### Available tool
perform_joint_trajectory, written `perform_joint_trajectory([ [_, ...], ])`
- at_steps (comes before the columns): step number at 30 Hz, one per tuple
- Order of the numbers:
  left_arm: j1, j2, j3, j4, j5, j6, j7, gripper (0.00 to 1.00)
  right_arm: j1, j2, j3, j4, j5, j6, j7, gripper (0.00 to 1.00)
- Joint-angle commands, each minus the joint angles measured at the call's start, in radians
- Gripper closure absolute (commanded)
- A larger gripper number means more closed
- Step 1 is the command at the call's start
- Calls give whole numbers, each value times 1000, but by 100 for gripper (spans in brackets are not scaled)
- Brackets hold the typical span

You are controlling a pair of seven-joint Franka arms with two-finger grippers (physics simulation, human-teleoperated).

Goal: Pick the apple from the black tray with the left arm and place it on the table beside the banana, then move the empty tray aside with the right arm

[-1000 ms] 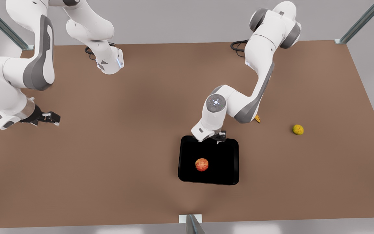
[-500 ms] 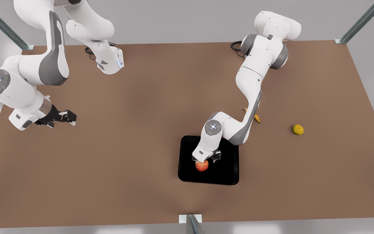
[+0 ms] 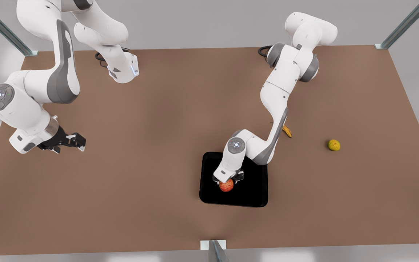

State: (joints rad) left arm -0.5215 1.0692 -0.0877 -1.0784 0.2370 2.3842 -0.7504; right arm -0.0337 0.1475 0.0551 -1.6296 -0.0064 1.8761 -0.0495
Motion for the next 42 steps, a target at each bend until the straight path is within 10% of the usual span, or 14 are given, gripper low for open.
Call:
perform_joint_trajectory([
  [1, 0, 3, 2, 0, 2, 12, -9, 0, 0, 1, 0, 1, 0, 9, 28, 0],
  [8, 0, 20, 3, 2, 2, 27, -7, 0, 0, 1, -1, 1, -18, 8, 30, 0],
  [13, 0, 9, 2, 0, 1, 4, -12, 25, 0, 0, -1, 1, -20, 8, 30, 0],
  [22, 189, -229, -9, 2, -47, -619, 578, 23, 3, -8, 0, -1, -18, -63, 28, 0],
  [27, 428, -227, -1, 2, -39, -602, 1020, 23, 0, -137, 138, 4, 82, -399, 255, 0],
  [30, 472, -137, 0, -3, -41, -476, 1054, 23, 3, -134, 394, 63, 72, -463, 528, 0],
  [32, 495, -97, 11, -8, -38, -428, 1088, 23, 43, -59, 532, 76, 80, -359, 850, 0],
  [35, 515, -75, 25, -12, -33, -410, 1128, 22, 172, 182, 532, 281, 79, -233, 1223, 0],
  [37, 517, -84, 26, -12, -35, -418, 1128, 0, 232, 302, 531, 338, -12, -114, 1301, 0],
  [42, 517, -230, 17, -9, -47, -548, 1043, 0, 262, 455, 480, 445, -109, -61, 1436, 0],
])
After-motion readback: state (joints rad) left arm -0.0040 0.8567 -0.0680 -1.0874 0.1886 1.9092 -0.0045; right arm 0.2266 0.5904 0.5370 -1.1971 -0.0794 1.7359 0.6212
